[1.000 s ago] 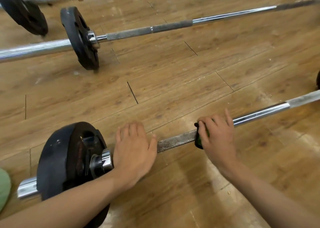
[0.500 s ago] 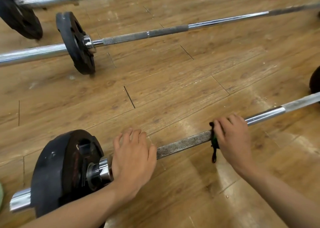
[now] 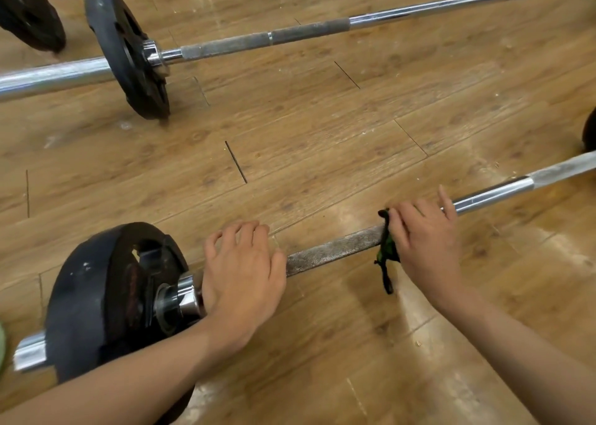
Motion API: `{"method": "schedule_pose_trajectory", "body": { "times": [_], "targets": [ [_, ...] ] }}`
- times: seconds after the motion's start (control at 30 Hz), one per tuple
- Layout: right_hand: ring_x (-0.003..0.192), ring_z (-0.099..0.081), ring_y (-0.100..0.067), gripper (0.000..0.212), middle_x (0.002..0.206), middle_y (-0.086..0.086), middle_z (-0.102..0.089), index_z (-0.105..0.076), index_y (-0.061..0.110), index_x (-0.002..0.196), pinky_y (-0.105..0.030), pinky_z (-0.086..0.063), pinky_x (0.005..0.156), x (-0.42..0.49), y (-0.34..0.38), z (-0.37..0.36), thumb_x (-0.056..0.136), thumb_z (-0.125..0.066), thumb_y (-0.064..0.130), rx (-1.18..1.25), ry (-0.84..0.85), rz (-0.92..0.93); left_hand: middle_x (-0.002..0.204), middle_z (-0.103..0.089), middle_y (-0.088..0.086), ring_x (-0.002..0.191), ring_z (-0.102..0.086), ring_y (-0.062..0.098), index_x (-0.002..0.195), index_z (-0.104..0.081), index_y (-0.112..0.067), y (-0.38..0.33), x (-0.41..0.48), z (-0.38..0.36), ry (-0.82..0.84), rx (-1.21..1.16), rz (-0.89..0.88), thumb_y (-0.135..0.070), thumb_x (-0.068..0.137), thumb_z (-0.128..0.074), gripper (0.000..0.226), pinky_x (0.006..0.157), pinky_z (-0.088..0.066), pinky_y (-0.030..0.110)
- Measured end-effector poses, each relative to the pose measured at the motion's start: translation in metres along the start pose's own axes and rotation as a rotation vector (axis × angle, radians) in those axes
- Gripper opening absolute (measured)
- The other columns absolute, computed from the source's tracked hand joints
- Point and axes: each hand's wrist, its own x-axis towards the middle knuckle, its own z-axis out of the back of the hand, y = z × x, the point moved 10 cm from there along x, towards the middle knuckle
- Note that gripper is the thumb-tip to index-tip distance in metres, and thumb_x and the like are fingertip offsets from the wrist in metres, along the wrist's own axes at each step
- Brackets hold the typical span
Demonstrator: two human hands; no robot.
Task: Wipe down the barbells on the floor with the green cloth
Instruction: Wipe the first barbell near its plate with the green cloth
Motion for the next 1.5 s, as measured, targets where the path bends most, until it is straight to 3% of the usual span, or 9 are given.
{"method": "schedule_pose_trajectory", "body": {
  "times": [0.1, 0.2, 0.37, 0.6, 0.83, 1.1, 1.23, 1.37, 1.5],
  "targets": [
    [0.087, -0.059, -0.029, 0.026, 0.089, -0.007, -0.063, -0.070, 0.008, 0.095, -0.048, -0.020, 0.127, -0.007, 0.039, -0.011, 0.103, -0.048, 0.020, 0.075, 0.008, -0.095, 0.124, -0.071, 0.007, 0.118, -0.063, 0.029, 0.119, -0.073, -0.010, 0.000, 0.000, 0.000, -0.006, 0.019, -0.012, -0.035, 0.095, -0.035, 0.052, 0.102, -0.029, 0.045],
    [0.097, -0.061, -0.030, 0.003, 0.092, -0.011, -0.063, -0.069, 0.007, 0.093, -0.040, -0.014, 0.129, -0.029, 0.125, -0.030, 0.094, -0.066, 0.007, 0.140, 0.019, 0.111, 0.127, -0.070, 0.006, 0.119, -0.061, 0.028, 0.122, -0.071, -0.011, 0.000, 0.001, -0.002, 0.022, 0.027, -0.014, -0.035, 0.096, -0.032, 0.052, 0.103, -0.029, 0.045],
    [0.102, -0.071, -0.029, 0.019, 0.095, -0.011, -0.071, -0.075, 0.010, 0.099, -0.048, -0.026, 0.125, -0.022, 0.110, -0.022, 0.104, -0.061, 0.023, 0.052, -0.004, 0.425, 0.131, -0.067, 0.005, 0.120, -0.058, 0.026, 0.126, -0.068, -0.014, 0.006, 0.003, -0.001, 0.030, 0.004, -0.016, -0.040, 0.095, -0.026, 0.058, 0.105, -0.024, 0.043],
    [0.122, -0.057, -0.037, 0.033, 0.108, -0.022, -0.065, -0.069, 0.002, 0.102, -0.060, -0.029, 0.122, -0.011, 0.035, -0.021, 0.108, -0.042, 0.020, 0.122, -0.023, -0.131, 0.132, -0.063, -0.004, 0.124, -0.050, 0.020, 0.121, -0.065, -0.023, 0.009, 0.016, -0.002, 0.057, -0.015, 0.011, -0.051, 0.090, -0.021, 0.061, 0.108, -0.017, 0.041],
    [0.135, -0.057, -0.033, 0.025, 0.115, -0.018, -0.069, -0.071, 0.011, 0.107, -0.049, -0.013, 0.129, -0.010, 0.133, -0.051, 0.108, -0.049, 0.022, 0.105, 0.057, 0.292, 0.125, -0.065, -0.002, 0.120, -0.053, 0.023, 0.113, -0.068, -0.022, 0.017, 0.036, 0.005, 0.047, 0.001, -0.014, -0.056, 0.091, -0.015, 0.067, 0.107, -0.025, 0.046],
    [0.133, -0.057, -0.034, 0.028, 0.111, -0.018, -0.068, -0.070, 0.007, 0.103, -0.050, -0.014, 0.128, 0.013, 0.070, -0.042, 0.107, -0.044, 0.017, 0.069, -0.041, -0.129, 0.117, -0.069, 0.002, 0.110, -0.054, 0.027, 0.100, -0.072, -0.019, 0.019, 0.055, 0.005, -0.003, 0.056, 0.016, -0.045, 0.094, -0.026, 0.053, 0.100, -0.026, 0.046],
    [0.129, -0.061, -0.034, 0.030, 0.101, -0.016, -0.069, -0.070, 0.009, 0.095, -0.053, -0.023, 0.126, 0.010, 0.160, -0.064, 0.109, -0.046, 0.018, 0.162, -0.008, 0.171, 0.114, -0.070, 0.003, 0.110, -0.055, 0.030, 0.100, -0.071, -0.017, 0.022, 0.060, 0.008, -0.038, 0.070, -0.014, -0.043, 0.093, -0.023, 0.055, 0.096, -0.027, 0.047],
    [0.129, -0.064, -0.030, 0.026, 0.114, -0.013, -0.075, -0.073, 0.014, 0.107, -0.056, -0.015, 0.127, 0.021, 0.104, -0.053, 0.109, -0.050, 0.026, 0.028, 0.013, 0.272, 0.119, -0.068, 0.002, 0.113, -0.054, 0.029, 0.102, -0.069, -0.020, 0.021, 0.065, 0.002, 0.007, 0.089, -0.007, -0.048, 0.093, -0.017, 0.060, 0.098, -0.025, 0.047],
    [0.141, -0.053, -0.027, 0.035, 0.111, -0.008, -0.072, -0.068, 0.013, 0.109, -0.062, -0.011, 0.126, 0.033, -0.010, -0.030, 0.113, -0.036, 0.024, -0.105, -0.011, -0.027, 0.121, -0.069, 0.002, 0.117, -0.055, 0.029, 0.102, -0.070, -0.020, 0.021, 0.067, 0.004, -0.017, 0.095, -0.019, -0.050, 0.094, -0.016, 0.062, 0.098, -0.025, 0.047]
  ]
}}
